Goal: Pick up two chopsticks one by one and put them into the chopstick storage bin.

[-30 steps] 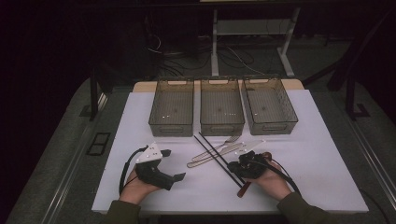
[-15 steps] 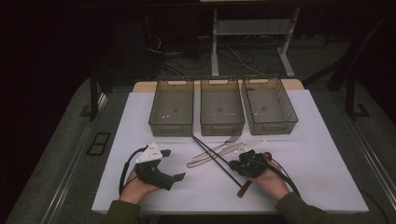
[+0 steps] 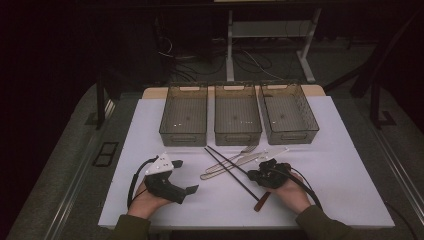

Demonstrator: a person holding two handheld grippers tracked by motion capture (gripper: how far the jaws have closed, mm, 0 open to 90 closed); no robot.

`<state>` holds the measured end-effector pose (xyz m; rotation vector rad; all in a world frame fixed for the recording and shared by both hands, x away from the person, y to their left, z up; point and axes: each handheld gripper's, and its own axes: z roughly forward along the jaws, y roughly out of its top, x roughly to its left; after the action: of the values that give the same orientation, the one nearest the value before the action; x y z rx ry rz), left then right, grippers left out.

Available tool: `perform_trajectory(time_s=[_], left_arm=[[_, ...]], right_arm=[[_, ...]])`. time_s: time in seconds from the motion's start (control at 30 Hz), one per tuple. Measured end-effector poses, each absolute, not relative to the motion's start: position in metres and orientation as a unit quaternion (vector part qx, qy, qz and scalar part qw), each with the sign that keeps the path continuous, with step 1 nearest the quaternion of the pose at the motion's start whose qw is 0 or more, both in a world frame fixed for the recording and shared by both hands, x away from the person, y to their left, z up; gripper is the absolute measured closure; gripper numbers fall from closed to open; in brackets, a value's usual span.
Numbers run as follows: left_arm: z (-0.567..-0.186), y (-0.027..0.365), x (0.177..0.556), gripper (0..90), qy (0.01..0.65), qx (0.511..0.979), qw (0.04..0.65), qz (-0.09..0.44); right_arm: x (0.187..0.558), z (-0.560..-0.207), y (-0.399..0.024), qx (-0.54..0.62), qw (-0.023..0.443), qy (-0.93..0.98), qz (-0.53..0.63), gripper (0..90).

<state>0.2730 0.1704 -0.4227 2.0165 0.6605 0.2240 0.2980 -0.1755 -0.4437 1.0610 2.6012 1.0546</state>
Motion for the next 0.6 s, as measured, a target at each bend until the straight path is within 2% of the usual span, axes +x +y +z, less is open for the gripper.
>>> perform_trajectory(time_s=[0.6], left_arm=[[-0.424, 0.169, 0.274, 0.0, 0.268, 0.829, 0.482, 0.093]], right_arm=[[0.296, -0.426, -0.196, 0.351, 0.063, 0.849, 0.390, 84.6]])
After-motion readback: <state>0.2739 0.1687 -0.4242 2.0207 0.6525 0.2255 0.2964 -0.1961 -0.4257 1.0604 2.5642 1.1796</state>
